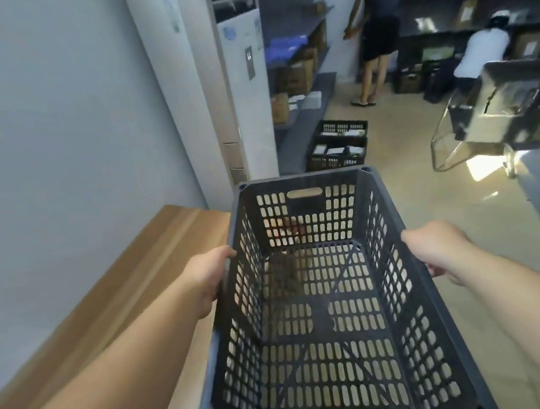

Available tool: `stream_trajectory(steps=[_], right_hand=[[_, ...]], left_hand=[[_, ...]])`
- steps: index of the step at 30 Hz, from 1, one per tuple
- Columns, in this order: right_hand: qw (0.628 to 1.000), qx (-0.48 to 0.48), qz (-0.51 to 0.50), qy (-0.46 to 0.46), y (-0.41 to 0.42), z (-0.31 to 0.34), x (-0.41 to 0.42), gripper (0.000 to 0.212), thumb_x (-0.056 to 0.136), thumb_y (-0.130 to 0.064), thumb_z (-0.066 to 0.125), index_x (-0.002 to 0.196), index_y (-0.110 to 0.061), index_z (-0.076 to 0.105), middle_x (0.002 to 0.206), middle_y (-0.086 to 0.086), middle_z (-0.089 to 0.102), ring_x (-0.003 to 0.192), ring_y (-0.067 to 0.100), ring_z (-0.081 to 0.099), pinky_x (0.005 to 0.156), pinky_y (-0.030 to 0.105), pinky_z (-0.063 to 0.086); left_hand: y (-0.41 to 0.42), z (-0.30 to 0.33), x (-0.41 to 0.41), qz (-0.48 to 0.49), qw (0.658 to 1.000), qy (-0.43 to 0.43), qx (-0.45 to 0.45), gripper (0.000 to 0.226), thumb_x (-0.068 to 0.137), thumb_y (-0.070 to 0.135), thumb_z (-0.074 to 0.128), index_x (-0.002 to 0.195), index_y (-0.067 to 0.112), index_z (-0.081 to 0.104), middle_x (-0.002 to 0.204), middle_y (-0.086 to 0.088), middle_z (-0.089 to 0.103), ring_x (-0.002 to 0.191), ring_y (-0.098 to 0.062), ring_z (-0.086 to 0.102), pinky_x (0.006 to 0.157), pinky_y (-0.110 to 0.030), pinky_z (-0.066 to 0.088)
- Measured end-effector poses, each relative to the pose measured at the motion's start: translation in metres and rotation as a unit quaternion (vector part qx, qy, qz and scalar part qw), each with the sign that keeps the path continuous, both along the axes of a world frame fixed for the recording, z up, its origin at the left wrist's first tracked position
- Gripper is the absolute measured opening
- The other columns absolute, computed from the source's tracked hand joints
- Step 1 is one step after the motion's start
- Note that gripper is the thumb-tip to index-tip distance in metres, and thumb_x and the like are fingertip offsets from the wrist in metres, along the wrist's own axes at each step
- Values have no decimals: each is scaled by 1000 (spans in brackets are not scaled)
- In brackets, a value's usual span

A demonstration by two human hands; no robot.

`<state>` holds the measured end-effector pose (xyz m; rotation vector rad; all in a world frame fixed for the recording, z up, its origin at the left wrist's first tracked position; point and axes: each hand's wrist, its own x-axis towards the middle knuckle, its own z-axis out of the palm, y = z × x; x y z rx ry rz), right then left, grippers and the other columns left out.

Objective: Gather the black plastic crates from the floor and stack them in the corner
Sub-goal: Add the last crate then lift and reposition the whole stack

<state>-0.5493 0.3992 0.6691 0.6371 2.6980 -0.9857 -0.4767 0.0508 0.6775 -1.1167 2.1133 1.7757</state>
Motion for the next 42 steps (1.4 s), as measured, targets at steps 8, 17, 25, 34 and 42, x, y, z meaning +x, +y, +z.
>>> stream_trajectory(steps=[8, 17, 25, 34, 42], right_hand=[[993, -49, 107, 4, -115, 31, 38, 34, 84, -34, 55, 85, -3, 70, 68, 15, 68, 54, 30, 60, 52, 34, 48], [970, -45, 239, -14, -259, 55, 147, 31, 84, -34, 63, 87, -3, 68, 81, 19, 72, 66, 38, 72, 59, 44, 64], [924, -95, 369, -24, -358, 66, 247, 23, 97, -25, 60, 91, -3, 63, 90, 19, 68, 80, 34, 67, 55, 33, 53], [842, -142, 518, -55, -435, 90, 336, 23, 102, -22, 56, 91, -2, 61, 87, 19, 66, 78, 33, 67, 58, 34, 55], [767, -155, 618, -72, -480, 112, 434, 26, 102, -27, 55, 100, -1, 58, 93, 22, 65, 78, 31, 65, 59, 35, 53]], left_hand=[[-89, 26, 118, 109, 994, 17, 1, 39, 101, 35, 62, 126, 6, 62, 117, -19, 73, 107, -35, 71, 106, -51, 54], [-185, 50, 299, 224, 974, 23, -14, 48, 97, 42, 63, 135, 13, 57, 140, -14, 64, 127, -34, 61, 116, -52, 46], [-235, 68, 442, 323, 946, -4, -30, 57, 89, 48, 62, 135, 14, 57, 147, -14, 61, 133, -37, 58, 118, -56, 42], [-226, 88, 582, 465, 882, -14, -69, 31, 103, 34, 60, 116, 7, 68, 106, -13, 80, 95, -27, 75, 100, -46, 56], [-206, 97, 708, 570, 816, 15, -90, 42, 89, 36, 67, 119, 8, 73, 117, -16, 78, 83, -25, 71, 81, -37, 56]])
